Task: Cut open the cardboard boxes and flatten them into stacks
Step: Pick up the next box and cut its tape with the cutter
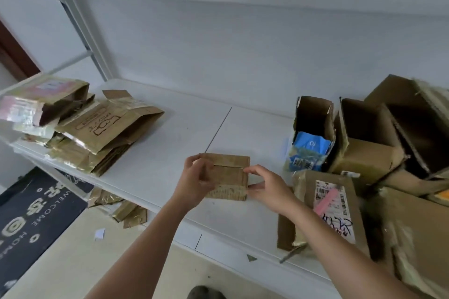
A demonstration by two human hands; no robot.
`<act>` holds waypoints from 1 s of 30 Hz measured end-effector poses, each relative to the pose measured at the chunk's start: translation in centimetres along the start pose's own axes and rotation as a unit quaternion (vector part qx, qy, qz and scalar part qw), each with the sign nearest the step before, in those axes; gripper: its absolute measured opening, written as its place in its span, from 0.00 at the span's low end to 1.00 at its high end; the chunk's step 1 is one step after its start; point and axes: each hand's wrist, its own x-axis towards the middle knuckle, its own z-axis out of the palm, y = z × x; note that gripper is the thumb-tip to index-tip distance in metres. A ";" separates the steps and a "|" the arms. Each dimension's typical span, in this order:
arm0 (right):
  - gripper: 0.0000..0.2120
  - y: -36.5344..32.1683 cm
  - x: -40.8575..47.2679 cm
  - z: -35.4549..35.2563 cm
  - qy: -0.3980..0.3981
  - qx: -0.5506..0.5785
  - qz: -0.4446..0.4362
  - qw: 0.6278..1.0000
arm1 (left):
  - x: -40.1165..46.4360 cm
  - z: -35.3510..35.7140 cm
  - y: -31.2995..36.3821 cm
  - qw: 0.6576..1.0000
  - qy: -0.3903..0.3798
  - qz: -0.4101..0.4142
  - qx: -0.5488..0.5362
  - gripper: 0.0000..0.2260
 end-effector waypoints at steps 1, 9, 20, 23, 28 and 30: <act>0.19 0.1 -0.3 -0.3 -0.008 0.003 0.000 1.000 | 0.0 0.2 0.3 1.000 0.007 0.000 0.014 0.16; 0.36 0.3 -1.8 -2.5 0.001 -0.062 -0.024 0.998 | 2.1 1.2 1.8 0.984 0.087 -0.156 -0.023 0.11; 0.21 0.9 -1.1 -2.2 0.187 -0.110 0.004 0.976 | -0.3 0.6 2.2 0.946 -0.197 -0.244 -0.086 0.35; 0.17 0.2 -0.6 -2.1 0.179 -0.112 -0.003 0.977 | 0.2 1.3 1.7 0.976 -0.132 -0.172 -0.001 0.27; 0.14 -0.2 -2.2 -5.3 0.219 -0.360 0.080 0.903 | 0.6 2.0 1.9 0.974 -0.093 -0.203 0.041 0.22; 0.08 -0.2 -3.5 -6.9 0.202 -0.477 0.146 0.843 | 0.6 2.3 2.7 0.966 -0.120 -0.222 0.049 0.20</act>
